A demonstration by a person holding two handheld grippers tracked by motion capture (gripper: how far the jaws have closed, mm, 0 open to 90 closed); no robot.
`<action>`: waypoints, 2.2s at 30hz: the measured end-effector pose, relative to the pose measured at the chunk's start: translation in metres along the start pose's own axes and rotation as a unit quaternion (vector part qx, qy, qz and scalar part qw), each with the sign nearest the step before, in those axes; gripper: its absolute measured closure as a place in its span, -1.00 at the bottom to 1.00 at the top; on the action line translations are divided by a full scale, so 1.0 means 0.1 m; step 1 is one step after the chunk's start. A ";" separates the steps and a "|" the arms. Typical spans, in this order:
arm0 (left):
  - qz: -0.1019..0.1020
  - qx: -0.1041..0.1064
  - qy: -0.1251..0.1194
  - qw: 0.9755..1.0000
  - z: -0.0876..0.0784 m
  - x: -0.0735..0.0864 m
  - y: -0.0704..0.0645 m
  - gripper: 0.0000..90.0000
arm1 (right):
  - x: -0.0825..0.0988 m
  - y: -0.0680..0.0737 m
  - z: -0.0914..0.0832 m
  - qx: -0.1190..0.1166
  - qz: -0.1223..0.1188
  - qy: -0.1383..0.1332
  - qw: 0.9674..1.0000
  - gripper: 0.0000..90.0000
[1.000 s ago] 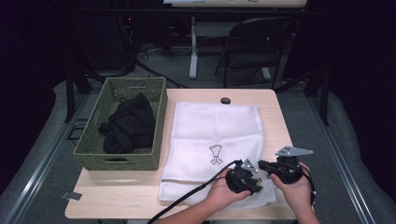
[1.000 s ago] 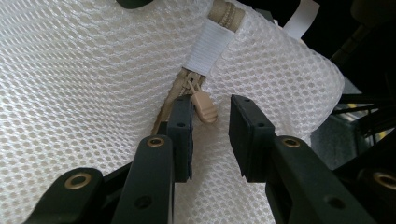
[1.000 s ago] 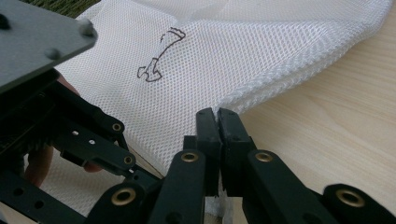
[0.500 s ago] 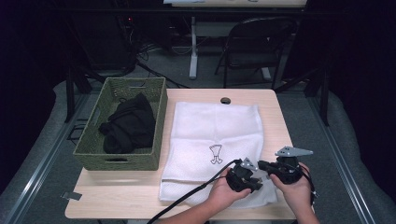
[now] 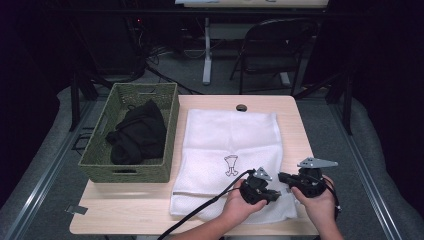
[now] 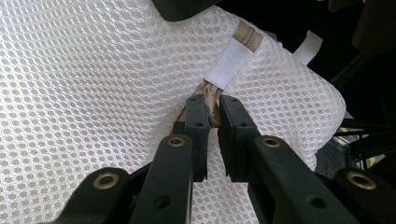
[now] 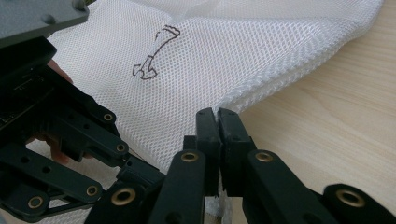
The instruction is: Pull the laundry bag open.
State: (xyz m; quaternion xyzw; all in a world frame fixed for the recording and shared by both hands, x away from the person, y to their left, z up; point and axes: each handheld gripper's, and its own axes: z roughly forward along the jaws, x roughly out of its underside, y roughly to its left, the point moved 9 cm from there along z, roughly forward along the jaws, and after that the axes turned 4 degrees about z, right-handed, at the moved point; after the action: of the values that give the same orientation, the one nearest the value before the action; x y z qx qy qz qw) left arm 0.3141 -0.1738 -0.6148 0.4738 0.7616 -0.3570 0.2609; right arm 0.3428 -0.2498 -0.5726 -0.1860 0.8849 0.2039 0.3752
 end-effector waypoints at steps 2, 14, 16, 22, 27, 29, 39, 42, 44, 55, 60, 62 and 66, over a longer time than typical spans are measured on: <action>0.000 0.001 0.002 1.000 0.01 0.01 0.00 0.87 | 0.00 0.00 0.00 0.001 0.001 0.000 1.000 0.96; -0.002 0.010 0.003 1.000 0.01 0.00 -0.01 0.94 | 0.05 -0.07 0.00 0.005 0.009 0.003 1.000 0.92; -0.002 0.011 0.003 1.000 0.02 0.01 -0.01 0.94 | 0.07 -0.09 0.00 0.008 0.009 0.005 1.000 0.86; -0.004 0.008 0.004 1.000 0.04 0.01 0.01 0.94 | 0.15 -0.17 -0.02 0.013 0.020 0.008 1.000 0.54; -0.004 0.016 0.004 1.000 0.06 0.02 0.01 0.94 | 0.23 -0.19 -0.05 0.013 0.032 0.015 0.999 0.44; -0.003 0.014 0.007 1.000 0.07 0.02 0.02 0.94 | 0.27 -0.21 -0.08 0.012 0.037 0.017 0.999 0.41; -0.001 0.014 0.005 1.000 0.08 0.00 0.03 0.94 | 0.43 -0.20 -0.09 0.001 0.051 0.036 0.998 0.30; 0.001 0.015 0.005 1.000 0.09 -0.01 0.02 0.94 | 0.46 -0.19 -0.08 -0.005 0.054 0.039 0.998 0.31; 0.002 0.010 0.009 1.000 0.09 0.00 0.03 0.94 | 0.47 -0.17 -0.08 -0.006 0.054 0.040 0.998 0.35; -0.001 0.010 0.005 1.000 0.09 -0.01 0.04 0.94 | 0.46 -0.10 -0.07 -0.018 0.038 0.042 0.998 0.60; 0.000 0.013 0.002 1.000 0.09 -0.01 0.03 0.94 | 0.45 -0.07 -0.08 -0.027 0.034 0.046 0.998 0.78; 0.002 0.012 0.001 1.000 0.09 -0.01 0.03 0.94 | 0.44 -0.07 -0.08 -0.026 0.030 0.042 0.998 0.80; -0.009 0.018 -0.003 1.000 0.08 -0.02 0.03 0.94 | 0.43 -0.06 -0.09 -0.022 0.026 0.044 0.998 0.82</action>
State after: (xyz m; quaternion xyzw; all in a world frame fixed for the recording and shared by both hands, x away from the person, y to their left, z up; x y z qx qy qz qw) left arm 0.3177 -0.1801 -0.6188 0.4704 0.7588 -0.3742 0.2510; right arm 0.3120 -0.2668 -0.5999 -0.1800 0.9004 0.2243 0.3264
